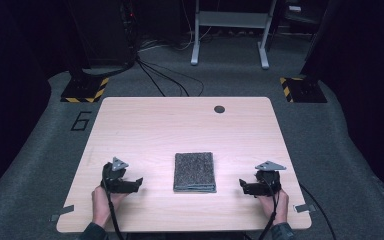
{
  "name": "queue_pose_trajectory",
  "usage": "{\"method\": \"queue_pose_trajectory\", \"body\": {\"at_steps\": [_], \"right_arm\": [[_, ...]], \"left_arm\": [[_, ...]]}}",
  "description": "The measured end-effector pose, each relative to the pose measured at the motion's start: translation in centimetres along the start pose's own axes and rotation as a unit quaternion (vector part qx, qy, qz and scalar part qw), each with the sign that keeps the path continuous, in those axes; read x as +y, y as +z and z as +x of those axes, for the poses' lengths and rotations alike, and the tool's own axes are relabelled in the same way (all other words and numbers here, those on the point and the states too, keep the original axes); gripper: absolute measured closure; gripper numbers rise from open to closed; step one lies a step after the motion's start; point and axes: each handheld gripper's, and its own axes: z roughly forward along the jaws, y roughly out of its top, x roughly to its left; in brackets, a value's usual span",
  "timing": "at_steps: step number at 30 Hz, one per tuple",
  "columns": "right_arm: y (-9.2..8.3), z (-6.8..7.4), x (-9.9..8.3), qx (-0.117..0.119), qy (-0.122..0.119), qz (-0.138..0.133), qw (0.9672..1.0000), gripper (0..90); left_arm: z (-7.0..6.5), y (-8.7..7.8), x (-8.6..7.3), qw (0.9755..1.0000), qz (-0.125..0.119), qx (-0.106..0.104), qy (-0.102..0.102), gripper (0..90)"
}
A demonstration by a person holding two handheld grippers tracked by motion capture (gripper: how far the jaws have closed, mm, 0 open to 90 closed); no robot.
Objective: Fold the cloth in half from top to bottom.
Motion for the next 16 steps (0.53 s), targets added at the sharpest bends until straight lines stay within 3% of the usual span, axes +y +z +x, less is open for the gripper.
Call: {"method": "queue_pose_trajectory", "body": {"at_steps": [2,4,8,12,14,16], "right_arm": [[0.0,-0.6,-0.4,-0.008,0.002,-0.002,1.0000,6.2],[-0.1,-1.8,-1.3,-0.029,0.018,-0.003,0.9994,5.5],[0.1,-2.8,-2.1,-0.052,0.031,0.010,0.9981,3.6],[0.2,-3.2,-2.7,-0.054,0.042,-0.002,0.9977,2.4],[0.2,-3.2,-2.7,-0.055,0.043,-0.002,0.9976,2.0],[0.3,-3.3,-2.7,-0.057,0.044,-0.001,0.9974,0.7]], "left_arm": [[0.6,-0.1,-0.8,0.9997,-0.008,0.010,-0.020,11.1],[1.4,0.0,-1.7,0.9993,0.002,0.020,-0.031,10.9],[1.7,0.4,-2.4,0.9990,-0.003,0.028,-0.035,9.1],[1.7,0.4,-2.7,0.9988,-0.015,0.028,-0.036,7.9],[1.7,0.6,-3.2,0.9977,-0.042,0.034,-0.042,7.7],[1.7,0.4,-3.3,0.9978,-0.037,0.035,-0.043,7.8]]}}
